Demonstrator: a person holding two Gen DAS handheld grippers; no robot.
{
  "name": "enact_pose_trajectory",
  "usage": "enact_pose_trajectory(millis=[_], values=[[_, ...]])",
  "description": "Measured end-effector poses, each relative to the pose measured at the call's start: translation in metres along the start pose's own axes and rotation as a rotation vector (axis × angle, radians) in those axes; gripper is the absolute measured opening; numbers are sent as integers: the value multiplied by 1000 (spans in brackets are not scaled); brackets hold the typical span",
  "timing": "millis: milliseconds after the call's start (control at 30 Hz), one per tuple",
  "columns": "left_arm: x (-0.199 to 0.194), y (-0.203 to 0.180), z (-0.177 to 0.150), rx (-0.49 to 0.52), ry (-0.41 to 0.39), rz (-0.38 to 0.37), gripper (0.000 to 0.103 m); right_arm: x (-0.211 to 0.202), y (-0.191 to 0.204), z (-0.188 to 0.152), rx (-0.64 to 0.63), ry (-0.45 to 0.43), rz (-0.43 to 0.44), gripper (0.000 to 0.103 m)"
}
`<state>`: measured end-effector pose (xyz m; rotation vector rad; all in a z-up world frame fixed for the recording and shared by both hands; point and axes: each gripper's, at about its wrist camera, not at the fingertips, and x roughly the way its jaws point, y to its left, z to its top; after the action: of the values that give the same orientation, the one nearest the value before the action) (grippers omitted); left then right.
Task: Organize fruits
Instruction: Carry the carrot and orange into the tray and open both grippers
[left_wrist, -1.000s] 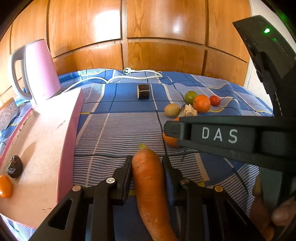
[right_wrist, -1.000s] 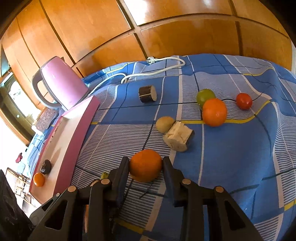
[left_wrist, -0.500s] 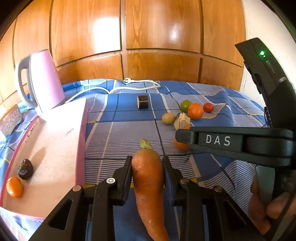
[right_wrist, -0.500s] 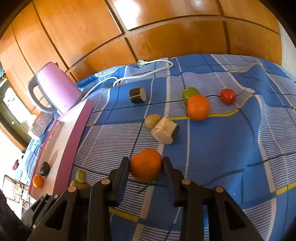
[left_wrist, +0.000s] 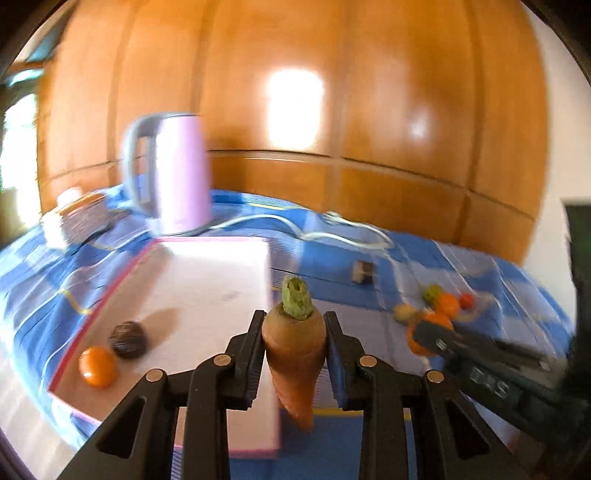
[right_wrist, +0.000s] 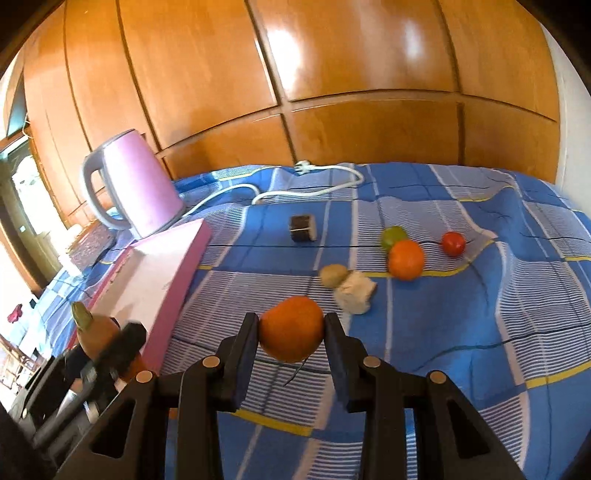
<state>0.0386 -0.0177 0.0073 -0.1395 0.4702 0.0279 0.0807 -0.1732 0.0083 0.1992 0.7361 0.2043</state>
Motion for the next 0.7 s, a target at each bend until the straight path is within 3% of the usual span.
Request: enact_pose_trajectory(millis=[167,433,700], values=[[-3,34,9,-126,-19,47,33,6,27,8,-5,8,82,36],[-13,74,20,-228,-89,149,29,24,77,16,-61,40,175,36],[15,120,10,-430,41,232,29,44,109,19,-93,95,203,36]])
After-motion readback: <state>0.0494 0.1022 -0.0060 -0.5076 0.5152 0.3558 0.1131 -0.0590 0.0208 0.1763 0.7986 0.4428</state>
